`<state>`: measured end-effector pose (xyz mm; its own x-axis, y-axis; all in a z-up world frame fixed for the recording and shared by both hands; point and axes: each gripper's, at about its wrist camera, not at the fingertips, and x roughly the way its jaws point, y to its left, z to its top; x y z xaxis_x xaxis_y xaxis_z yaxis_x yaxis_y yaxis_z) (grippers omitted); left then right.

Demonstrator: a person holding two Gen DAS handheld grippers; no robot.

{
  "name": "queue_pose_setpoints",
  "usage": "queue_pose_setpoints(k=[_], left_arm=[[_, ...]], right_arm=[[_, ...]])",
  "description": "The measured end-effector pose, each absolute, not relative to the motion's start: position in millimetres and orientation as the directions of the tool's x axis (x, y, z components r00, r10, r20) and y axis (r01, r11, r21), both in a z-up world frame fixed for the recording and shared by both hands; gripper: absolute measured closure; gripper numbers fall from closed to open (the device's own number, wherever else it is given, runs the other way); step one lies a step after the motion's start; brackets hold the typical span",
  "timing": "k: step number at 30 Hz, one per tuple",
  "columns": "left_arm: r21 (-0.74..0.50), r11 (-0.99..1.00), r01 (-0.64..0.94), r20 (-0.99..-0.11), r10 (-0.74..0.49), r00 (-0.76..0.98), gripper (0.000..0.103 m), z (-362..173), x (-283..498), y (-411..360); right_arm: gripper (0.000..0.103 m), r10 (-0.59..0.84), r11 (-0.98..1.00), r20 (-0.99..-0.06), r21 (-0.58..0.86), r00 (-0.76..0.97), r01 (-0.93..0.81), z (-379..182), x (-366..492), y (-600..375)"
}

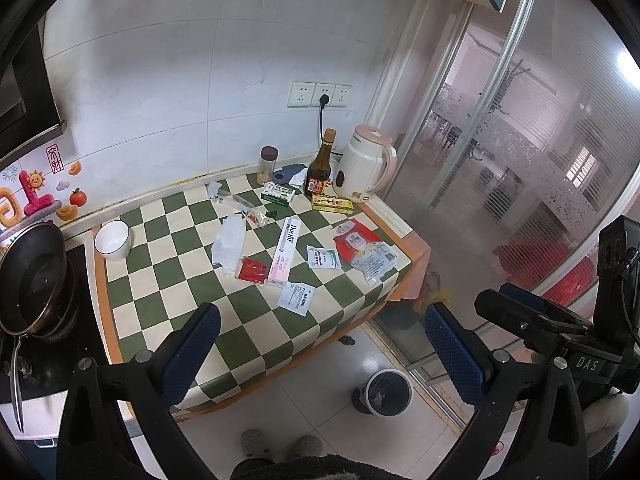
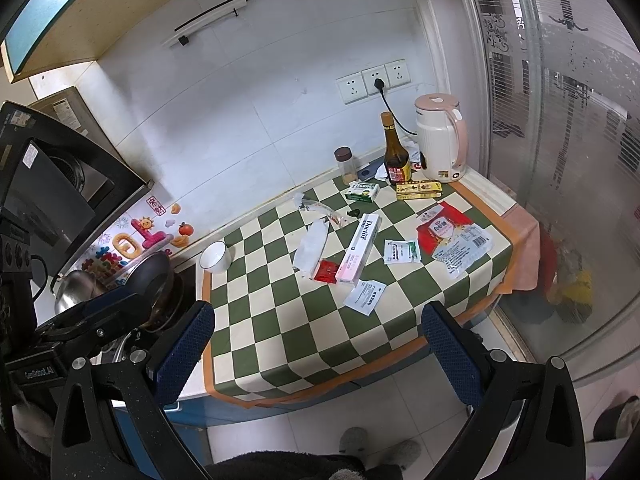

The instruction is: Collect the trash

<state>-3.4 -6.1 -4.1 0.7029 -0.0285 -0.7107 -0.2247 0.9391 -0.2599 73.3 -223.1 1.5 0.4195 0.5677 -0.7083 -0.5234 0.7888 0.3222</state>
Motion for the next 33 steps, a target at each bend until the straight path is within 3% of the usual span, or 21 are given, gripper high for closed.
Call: queue_pose_setpoints(k=[33], left_arm=[[-0.241, 0.942, -0.233, -0.721, -0.014, 0.692, 0.0, -15.1, 0.9, -2.0]], right_arm=[[0.0, 0.569, 0.789, -0.71, 0.331, 0.415, -0.517, -0.5, 73.2, -208.5]])
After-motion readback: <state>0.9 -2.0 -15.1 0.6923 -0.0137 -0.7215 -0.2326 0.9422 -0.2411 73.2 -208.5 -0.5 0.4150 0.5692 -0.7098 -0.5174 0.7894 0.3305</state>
